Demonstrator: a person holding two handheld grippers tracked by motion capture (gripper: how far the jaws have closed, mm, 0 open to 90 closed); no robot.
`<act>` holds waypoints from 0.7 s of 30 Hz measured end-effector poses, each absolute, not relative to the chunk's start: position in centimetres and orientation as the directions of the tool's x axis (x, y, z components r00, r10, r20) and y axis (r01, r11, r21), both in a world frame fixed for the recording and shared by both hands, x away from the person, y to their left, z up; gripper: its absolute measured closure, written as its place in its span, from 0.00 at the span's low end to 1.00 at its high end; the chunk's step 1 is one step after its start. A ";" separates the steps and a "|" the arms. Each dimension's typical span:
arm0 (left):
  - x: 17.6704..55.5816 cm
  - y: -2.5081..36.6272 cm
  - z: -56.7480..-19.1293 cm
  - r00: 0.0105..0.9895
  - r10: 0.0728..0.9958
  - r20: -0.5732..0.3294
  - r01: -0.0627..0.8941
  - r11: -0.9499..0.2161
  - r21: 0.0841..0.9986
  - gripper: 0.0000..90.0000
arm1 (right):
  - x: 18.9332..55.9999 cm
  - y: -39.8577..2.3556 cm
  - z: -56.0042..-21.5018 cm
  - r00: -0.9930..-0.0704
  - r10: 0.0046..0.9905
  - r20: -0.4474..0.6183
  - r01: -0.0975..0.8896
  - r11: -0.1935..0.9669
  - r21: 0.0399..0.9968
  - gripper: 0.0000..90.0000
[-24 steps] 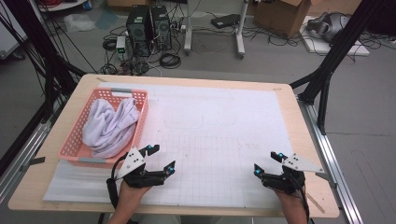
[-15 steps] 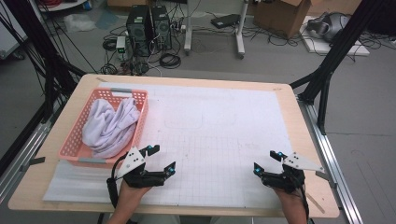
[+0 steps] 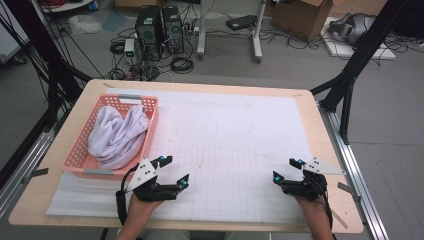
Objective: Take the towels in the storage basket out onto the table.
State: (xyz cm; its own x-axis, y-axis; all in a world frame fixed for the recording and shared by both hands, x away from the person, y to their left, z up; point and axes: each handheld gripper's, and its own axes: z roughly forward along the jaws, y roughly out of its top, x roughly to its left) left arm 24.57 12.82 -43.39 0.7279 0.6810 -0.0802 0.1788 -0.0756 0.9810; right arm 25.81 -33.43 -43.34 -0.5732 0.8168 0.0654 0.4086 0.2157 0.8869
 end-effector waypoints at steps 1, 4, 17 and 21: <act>24.6 12.9 -43.4 0.724 0.686 -0.075 0.178 -0.081 0.981 0.19 | 25.8 -33.4 -43.4 -0.576 0.816 0.058 0.408 0.225 0.885 0.19; 24.6 12.9 -43.3 0.707 0.702 -0.086 0.196 -0.077 0.978 0.19 | 25.7 -33.5 -43.4 -0.580 0.814 0.048 0.399 0.233 0.887 0.19; 24.2 13.0 -42.9 0.714 0.690 -0.123 0.213 -0.047 0.976 0.21 | 25.4 -33.3 -43.0 -0.587 0.809 0.022 0.373 0.246 0.895 0.19; 24.1 13.3 -42.1 0.712 0.692 -0.120 0.211 -0.048 0.976 0.21 | 25.3 -33.4 -43.0 -0.587 0.809 0.027 0.378 0.245 0.893 0.19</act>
